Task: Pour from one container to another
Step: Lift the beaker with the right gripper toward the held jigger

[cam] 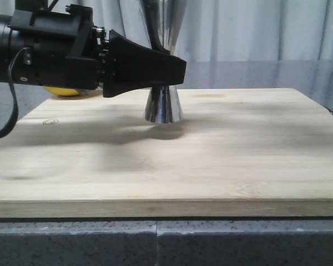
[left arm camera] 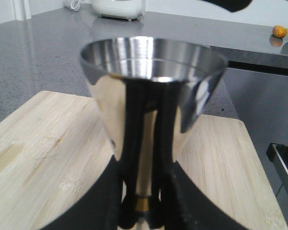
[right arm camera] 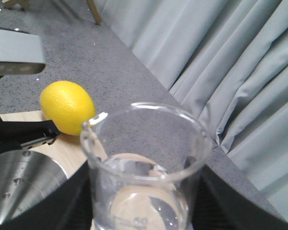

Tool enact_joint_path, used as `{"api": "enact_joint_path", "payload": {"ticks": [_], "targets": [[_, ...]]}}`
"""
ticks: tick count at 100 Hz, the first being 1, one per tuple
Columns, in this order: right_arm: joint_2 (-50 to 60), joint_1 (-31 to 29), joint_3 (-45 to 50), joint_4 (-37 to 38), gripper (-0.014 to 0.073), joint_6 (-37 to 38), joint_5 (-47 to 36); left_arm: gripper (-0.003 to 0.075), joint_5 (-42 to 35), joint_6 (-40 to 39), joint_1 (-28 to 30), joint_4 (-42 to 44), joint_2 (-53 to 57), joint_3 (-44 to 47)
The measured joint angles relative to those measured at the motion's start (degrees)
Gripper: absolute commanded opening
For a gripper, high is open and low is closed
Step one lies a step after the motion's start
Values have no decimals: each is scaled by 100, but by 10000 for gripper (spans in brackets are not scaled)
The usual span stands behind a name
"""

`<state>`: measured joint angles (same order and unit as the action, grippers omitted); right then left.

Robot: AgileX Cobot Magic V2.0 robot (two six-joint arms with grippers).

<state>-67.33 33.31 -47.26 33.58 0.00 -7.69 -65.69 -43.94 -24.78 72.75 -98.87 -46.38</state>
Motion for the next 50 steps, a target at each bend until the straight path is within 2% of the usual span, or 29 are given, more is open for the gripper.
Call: {"api": "enact_joint_path", "payload": {"ticks": [50], "targets": [[0,11,-2,360,289,0,208,-19,0,-13,0,9,0,0]]}}
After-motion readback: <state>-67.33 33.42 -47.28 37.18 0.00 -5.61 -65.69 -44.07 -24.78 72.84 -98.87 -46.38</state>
